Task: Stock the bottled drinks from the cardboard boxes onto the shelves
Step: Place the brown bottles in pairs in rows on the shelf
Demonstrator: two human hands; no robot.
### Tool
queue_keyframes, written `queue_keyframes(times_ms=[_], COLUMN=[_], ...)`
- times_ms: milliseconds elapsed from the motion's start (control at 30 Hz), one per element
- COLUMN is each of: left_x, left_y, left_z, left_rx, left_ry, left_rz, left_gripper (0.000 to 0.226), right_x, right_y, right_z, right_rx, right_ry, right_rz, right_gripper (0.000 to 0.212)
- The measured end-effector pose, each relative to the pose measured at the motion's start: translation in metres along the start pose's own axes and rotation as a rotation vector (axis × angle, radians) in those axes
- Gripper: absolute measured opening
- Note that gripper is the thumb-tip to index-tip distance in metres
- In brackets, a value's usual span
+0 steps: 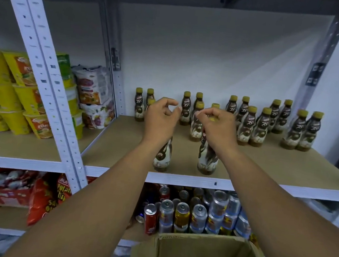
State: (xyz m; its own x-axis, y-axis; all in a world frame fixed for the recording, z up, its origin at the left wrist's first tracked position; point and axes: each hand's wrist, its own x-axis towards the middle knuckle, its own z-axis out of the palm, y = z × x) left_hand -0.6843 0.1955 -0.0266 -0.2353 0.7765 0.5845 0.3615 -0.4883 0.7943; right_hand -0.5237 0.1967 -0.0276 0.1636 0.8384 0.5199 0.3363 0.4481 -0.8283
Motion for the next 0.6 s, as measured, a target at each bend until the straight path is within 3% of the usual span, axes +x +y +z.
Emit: queue_keyframes(times_ms=[600], left_x=[0.032], left_y=[-0.061], left_z=[0.031], left_rx=[0.002], left_ry=[0.014], left_rz=[-0.058], left_gripper=[0.008], right_x=[0.033], right_y=[0.060], right_z=[0.029], right_rx=[0.062], right_ry=[0.014], right_rz=[0.072], right_gripper=[0.015])
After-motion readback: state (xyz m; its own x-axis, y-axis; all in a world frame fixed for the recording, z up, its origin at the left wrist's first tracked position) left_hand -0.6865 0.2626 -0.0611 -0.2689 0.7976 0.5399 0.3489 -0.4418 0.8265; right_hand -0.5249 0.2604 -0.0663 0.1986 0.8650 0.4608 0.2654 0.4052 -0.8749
